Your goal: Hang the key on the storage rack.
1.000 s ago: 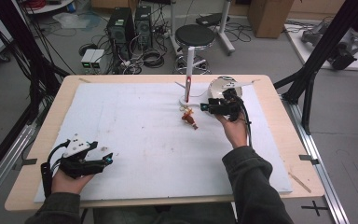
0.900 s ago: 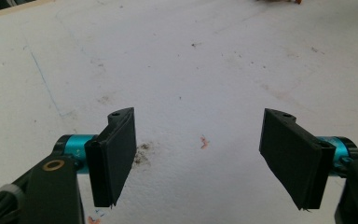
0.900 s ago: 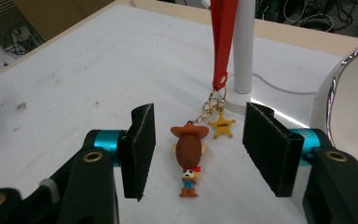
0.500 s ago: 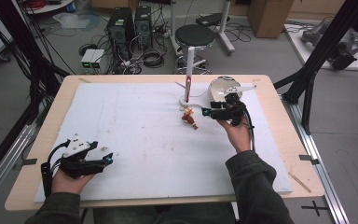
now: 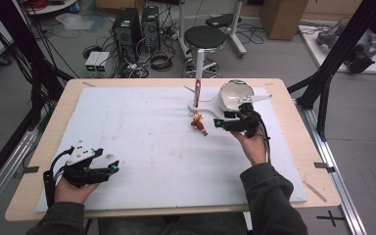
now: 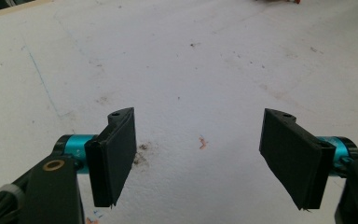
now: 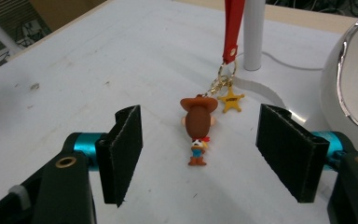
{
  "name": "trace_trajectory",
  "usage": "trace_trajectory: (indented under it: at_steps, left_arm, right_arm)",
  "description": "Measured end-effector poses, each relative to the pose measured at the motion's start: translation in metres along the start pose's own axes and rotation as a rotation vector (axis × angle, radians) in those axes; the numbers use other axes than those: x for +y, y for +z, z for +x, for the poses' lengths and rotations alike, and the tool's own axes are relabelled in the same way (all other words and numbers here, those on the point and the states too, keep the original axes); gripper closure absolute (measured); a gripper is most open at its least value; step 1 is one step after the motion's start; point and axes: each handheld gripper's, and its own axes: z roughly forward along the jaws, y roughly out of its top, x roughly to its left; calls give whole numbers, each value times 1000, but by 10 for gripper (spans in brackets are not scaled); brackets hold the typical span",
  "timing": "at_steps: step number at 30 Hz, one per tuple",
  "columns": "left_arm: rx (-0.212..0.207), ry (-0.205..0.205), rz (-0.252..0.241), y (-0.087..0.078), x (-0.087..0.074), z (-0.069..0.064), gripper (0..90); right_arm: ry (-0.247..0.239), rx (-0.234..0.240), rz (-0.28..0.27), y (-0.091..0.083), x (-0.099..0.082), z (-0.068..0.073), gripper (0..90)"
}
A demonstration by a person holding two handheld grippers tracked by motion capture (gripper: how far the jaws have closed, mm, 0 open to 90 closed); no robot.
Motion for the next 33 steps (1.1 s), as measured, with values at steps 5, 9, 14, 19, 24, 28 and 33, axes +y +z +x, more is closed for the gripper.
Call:
trace_trajectory:
  at_steps: [5, 9, 14, 19, 24, 28, 33]
  left_arm:
    - [3, 0, -3, 0, 0, 0, 276]
    - [3, 0, -2, 0, 0, 0, 276]
    - [3, 0, -2, 0, 0, 0, 276]
    - [4, 2, -2, 0, 0, 0, 276]
    - [5, 1, -1, 0, 0, 0, 276]
    - [2, 0, -1, 0, 0, 0, 276]
    - [3, 1, 0, 0, 0, 0, 276]
  right_arm:
    - [-12, 11, -11, -4, 1, 5, 303]
    - [-19, 16, -8, -6, 1, 8, 289]
    - [-29, 23, -6, -8, 0, 10, 279]
    - [-27, 24, 3, -12, 0, 13, 274]
    - [-39, 16, -8, -15, -5, 14, 273]
    - [-33, 13, -11, -16, -11, 11, 272]
    - [-33, 12, -6, -18, -17, 9, 259]
